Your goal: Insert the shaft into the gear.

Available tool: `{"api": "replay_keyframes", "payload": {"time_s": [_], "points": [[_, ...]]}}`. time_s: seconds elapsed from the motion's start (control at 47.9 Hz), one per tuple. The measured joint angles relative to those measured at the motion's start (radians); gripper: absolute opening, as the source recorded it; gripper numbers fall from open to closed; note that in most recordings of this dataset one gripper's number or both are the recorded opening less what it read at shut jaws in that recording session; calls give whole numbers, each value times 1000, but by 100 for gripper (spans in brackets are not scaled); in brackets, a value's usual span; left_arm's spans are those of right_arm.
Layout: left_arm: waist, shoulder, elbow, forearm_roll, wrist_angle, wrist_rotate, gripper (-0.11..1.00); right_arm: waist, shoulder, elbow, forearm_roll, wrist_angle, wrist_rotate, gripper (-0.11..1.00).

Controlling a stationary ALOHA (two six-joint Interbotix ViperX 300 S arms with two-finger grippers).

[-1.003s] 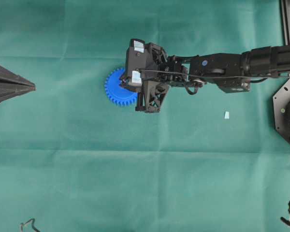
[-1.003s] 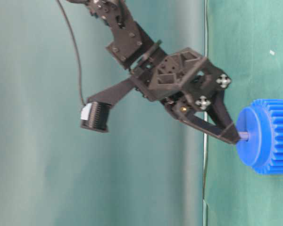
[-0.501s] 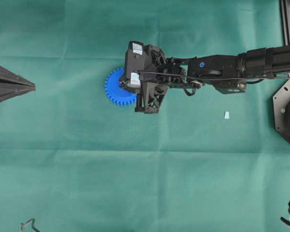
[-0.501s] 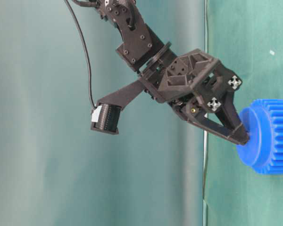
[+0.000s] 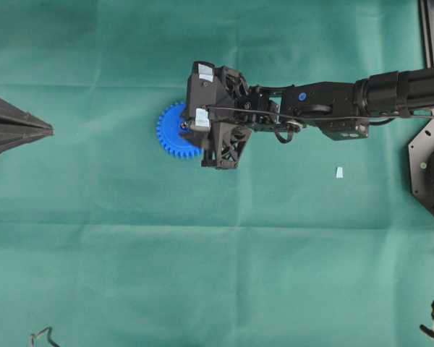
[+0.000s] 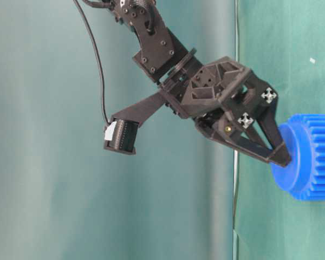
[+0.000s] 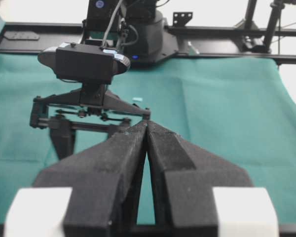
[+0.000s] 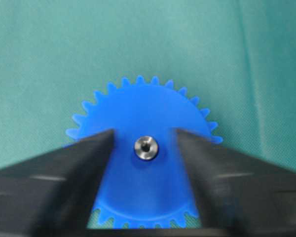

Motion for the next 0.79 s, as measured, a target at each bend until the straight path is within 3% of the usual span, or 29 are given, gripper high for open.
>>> {"api": "replay_keyframes", "payload": {"time_s": [0.063,0.23,0.418,0.794], "points": [[0,0,0,2,0,0,2,0,2,0,2,-5,6,93],[2,0,0,2,0,0,2,0,0,0,2,-6,6,86],[0,0,0,0,0,0,2,0,-14,0,2,9,6,86],[0,0,0,0,0,0,2,0,-235,2,-17,91,3,86]]}}
